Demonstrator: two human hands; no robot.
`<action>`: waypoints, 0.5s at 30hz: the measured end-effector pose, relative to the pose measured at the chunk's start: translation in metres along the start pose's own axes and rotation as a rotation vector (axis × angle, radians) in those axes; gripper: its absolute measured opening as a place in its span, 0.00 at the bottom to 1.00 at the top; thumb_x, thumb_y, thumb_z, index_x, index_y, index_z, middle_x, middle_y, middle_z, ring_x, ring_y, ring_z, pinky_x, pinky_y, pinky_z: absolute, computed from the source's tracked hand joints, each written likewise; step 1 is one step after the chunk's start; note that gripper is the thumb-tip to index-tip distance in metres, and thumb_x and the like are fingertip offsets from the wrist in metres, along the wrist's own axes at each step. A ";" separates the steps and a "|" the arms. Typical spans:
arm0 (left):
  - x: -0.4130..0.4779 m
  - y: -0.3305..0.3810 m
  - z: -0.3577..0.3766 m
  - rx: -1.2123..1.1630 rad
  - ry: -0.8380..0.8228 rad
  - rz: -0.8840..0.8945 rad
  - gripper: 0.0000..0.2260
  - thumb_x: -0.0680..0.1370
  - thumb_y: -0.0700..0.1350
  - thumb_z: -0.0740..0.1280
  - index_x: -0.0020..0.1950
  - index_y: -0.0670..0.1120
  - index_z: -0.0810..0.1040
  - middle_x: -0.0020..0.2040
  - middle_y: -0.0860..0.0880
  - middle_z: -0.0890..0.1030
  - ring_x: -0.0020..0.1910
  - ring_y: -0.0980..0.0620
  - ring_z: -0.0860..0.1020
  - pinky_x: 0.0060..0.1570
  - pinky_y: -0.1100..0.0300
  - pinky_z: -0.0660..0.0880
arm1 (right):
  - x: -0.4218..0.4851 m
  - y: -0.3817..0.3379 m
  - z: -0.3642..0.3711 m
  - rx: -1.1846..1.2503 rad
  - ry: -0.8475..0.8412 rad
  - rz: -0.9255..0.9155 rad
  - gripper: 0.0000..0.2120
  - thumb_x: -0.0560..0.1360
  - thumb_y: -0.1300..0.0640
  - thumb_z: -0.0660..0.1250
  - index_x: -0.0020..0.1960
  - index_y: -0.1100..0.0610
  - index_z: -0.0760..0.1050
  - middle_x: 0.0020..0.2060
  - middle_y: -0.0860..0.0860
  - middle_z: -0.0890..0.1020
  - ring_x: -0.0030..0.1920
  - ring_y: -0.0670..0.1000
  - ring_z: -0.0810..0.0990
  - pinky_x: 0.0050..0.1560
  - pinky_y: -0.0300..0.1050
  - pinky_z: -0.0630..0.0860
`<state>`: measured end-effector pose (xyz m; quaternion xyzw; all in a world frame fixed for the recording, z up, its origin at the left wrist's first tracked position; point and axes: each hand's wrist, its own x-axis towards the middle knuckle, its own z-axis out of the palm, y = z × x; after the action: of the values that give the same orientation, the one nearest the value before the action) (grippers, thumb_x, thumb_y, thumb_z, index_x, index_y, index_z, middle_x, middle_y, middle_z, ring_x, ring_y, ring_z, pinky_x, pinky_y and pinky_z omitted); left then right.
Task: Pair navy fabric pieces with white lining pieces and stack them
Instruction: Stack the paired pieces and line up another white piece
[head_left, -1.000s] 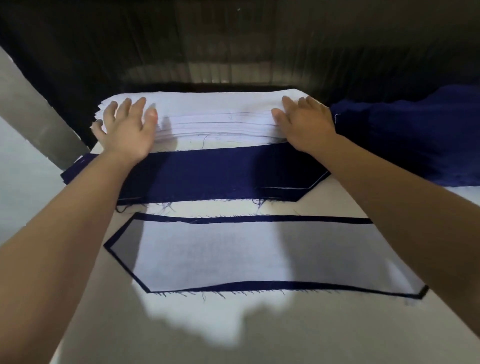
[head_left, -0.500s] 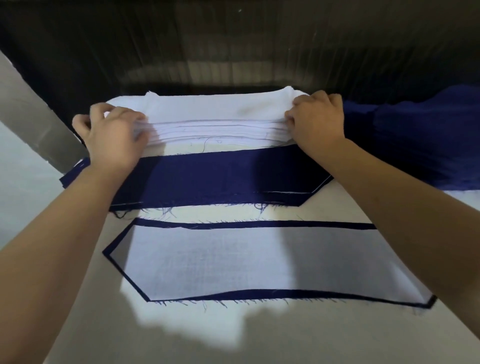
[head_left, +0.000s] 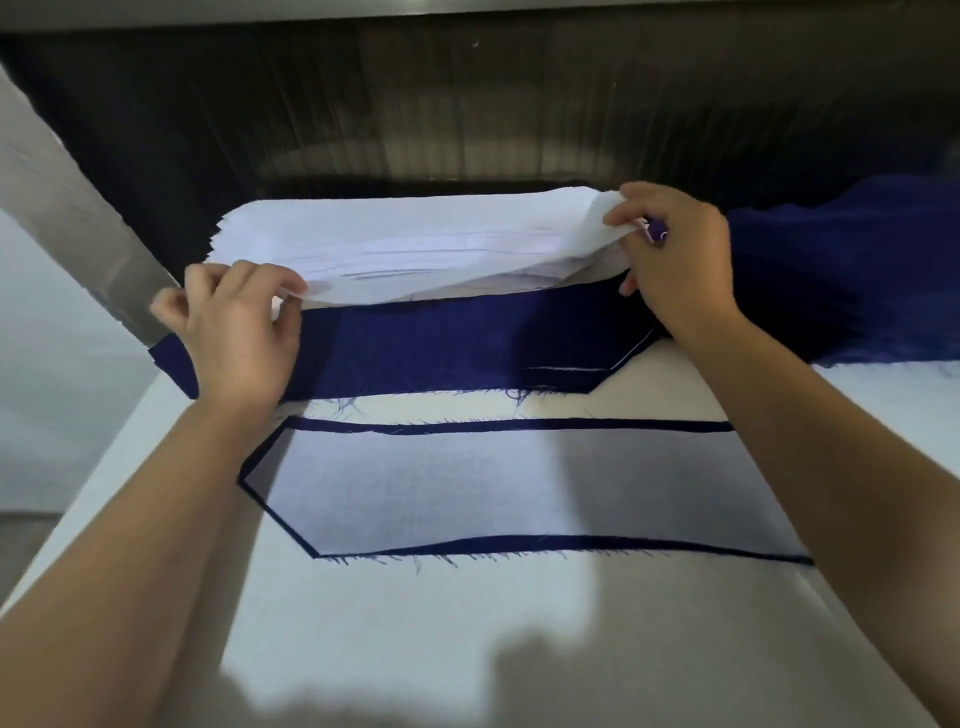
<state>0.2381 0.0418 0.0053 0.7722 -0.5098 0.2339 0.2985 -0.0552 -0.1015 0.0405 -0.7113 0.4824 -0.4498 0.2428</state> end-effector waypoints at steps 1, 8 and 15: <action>-0.006 0.002 -0.004 -0.013 -0.014 0.003 0.08 0.78 0.38 0.62 0.52 0.45 0.80 0.49 0.46 0.82 0.54 0.41 0.71 0.54 0.51 0.56 | -0.006 0.000 -0.004 0.029 0.009 0.017 0.10 0.77 0.64 0.62 0.49 0.50 0.77 0.65 0.46 0.73 0.30 0.39 0.78 0.29 0.28 0.73; -0.047 0.005 -0.030 -0.200 -0.176 -0.056 0.10 0.77 0.36 0.64 0.54 0.42 0.81 0.53 0.44 0.78 0.44 0.44 0.76 0.47 0.54 0.69 | -0.057 0.002 -0.048 0.256 -0.085 0.003 0.17 0.77 0.68 0.61 0.41 0.47 0.76 0.64 0.45 0.73 0.39 0.42 0.83 0.36 0.33 0.79; -0.082 0.012 -0.054 -0.378 -0.239 -0.052 0.05 0.77 0.39 0.68 0.49 0.46 0.81 0.51 0.58 0.73 0.44 0.60 0.75 0.46 0.62 0.72 | -0.105 0.038 -0.095 0.091 -0.165 -0.087 0.18 0.75 0.71 0.63 0.43 0.47 0.78 0.63 0.43 0.72 0.49 0.44 0.79 0.37 0.33 0.79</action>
<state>0.1939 0.1291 -0.0076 0.7376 -0.5563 0.0330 0.3813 -0.1698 -0.0137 0.0140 -0.7543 0.4086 -0.4214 0.2941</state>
